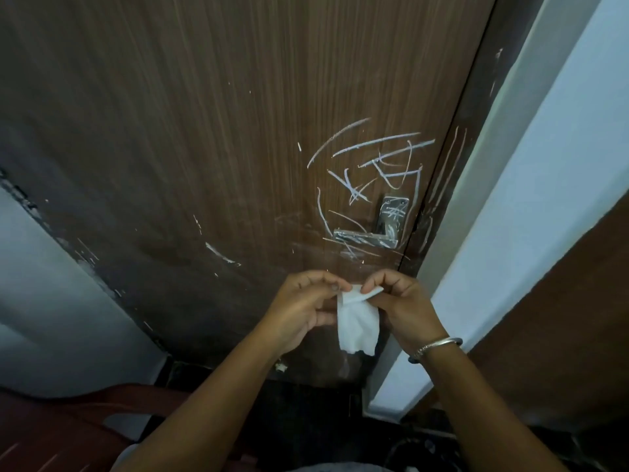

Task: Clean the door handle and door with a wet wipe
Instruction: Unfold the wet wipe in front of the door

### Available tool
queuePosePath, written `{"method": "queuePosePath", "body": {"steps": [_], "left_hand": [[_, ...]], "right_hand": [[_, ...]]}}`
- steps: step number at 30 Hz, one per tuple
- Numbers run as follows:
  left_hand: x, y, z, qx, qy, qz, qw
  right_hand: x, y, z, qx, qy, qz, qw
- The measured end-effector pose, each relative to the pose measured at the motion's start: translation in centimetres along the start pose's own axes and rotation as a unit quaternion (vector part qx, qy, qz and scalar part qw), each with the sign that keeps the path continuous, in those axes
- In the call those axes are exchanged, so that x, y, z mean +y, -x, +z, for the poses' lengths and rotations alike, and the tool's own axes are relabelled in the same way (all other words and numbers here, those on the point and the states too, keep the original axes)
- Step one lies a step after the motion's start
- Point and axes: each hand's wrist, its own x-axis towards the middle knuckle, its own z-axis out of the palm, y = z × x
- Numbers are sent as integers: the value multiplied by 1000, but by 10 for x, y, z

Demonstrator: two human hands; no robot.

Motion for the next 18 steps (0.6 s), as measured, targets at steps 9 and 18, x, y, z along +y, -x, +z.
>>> {"method": "queuePosePath", "body": {"steps": [9, 18], "left_hand": [[4, -35, 18, 120, -155, 73, 978], [-2, -44, 36, 105, -170, 41, 979]], "right_hand": [[-5, -30, -27, -19, 30, -17, 999], [-4, -37, -46, -37, 43, 1, 998]]}}
